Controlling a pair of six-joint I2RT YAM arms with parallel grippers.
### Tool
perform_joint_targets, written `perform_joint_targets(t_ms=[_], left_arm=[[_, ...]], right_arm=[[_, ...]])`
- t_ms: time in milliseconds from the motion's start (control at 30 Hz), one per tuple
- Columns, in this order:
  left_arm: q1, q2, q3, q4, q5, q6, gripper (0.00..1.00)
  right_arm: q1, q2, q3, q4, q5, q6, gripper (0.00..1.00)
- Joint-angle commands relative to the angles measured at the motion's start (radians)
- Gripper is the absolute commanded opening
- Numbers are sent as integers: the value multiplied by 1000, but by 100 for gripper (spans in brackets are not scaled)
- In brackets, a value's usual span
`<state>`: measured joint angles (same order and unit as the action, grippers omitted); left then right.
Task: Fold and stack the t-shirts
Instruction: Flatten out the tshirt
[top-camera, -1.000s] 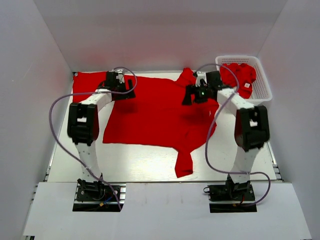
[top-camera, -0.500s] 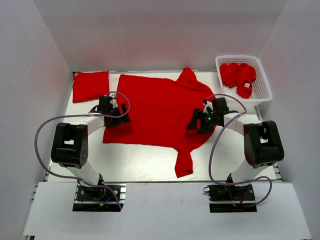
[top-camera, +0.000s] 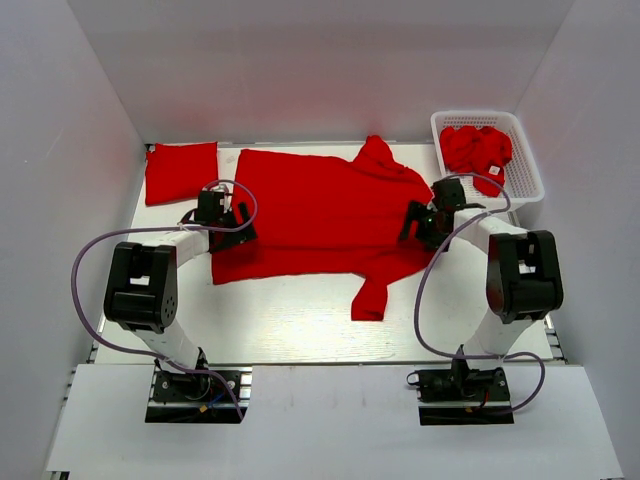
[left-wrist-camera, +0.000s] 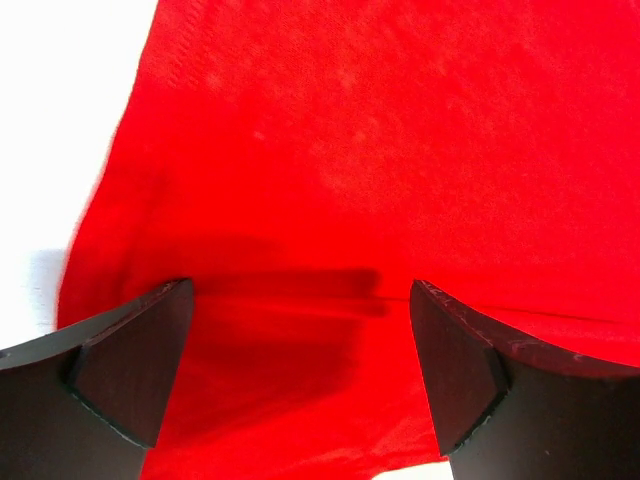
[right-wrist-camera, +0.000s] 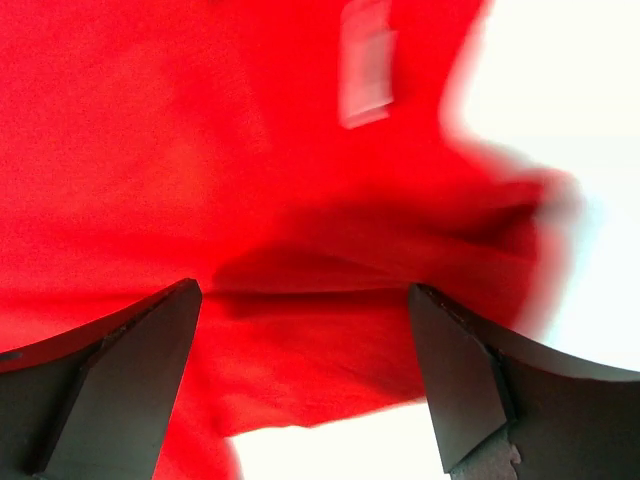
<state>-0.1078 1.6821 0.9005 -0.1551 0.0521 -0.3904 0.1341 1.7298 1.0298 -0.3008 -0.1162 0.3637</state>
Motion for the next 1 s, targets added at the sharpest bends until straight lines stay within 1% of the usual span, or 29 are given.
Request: perform_joint_targets(t_ms=[0, 67, 100, 200, 267, 367, 400, 467, 533, 567, 600, 633, 700, 733, 767, 833, 867, 933, 967], left_arm=[[16, 5, -14, -55, -5, 25, 100], [5, 5, -2, -35, 44, 47, 100], [5, 5, 8, -26, 78, 47, 100], [-6, 28, 52, -14, 156, 73, 100], [-6, 15, 83, -1, 192, 73, 100], [-6, -34, 106, -12, 178, 82, 100], [-6, -77, 106, -23, 157, 82, 100], [-6, -119, 124, -96, 57, 55, 100], [7, -171, 124, -162, 10, 13, 100], [16, -186, 124, -223, -61, -26, 100], [16, -203, 115, -253, -99, -44, 100], [16, -217, 103, -273, -121, -59, 100], [16, -263, 42, -282, -104, -94, 100], [16, -280, 17, -282, -95, -94, 100], [16, -298, -6, -271, -84, -103, 100], [16, -347, -64, -271, -84, -113, 100], [16, -363, -78, -280, -95, -113, 100], [16, -406, -113, -290, -95, -123, 100], [16, -418, -124, -290, -95, -123, 100]], right_arm=[[-53, 33, 58, -90, 195, -79, 90], [-56, 47, 102, -92, 138, -126, 90], [-47, 51, 114, -89, 19, -208, 90], [-37, 30, 139, -81, -84, -290, 90], [-31, -13, 148, -95, -126, -321, 90], [-5, -106, 136, -101, -148, -338, 90], [13, -145, 116, -104, -148, -335, 90], [31, -190, 102, -151, -140, -336, 90], [88, -223, 79, -210, -142, -353, 90], [107, -231, 73, -245, -143, -358, 90], [186, -257, 53, -259, -146, -359, 90], [217, -265, 32, -271, -149, -393, 90], [353, -268, 21, -333, -108, -382, 90], [364, -265, 12, -371, -80, -373, 90], [408, -262, 4, -394, -10, -329, 90], [446, -260, -40, -423, 9, -293, 90], [459, -257, -53, -428, 32, -234, 90], [478, -279, -103, -440, 47, -195, 90], [487, -286, -132, -440, 73, -148, 90]])
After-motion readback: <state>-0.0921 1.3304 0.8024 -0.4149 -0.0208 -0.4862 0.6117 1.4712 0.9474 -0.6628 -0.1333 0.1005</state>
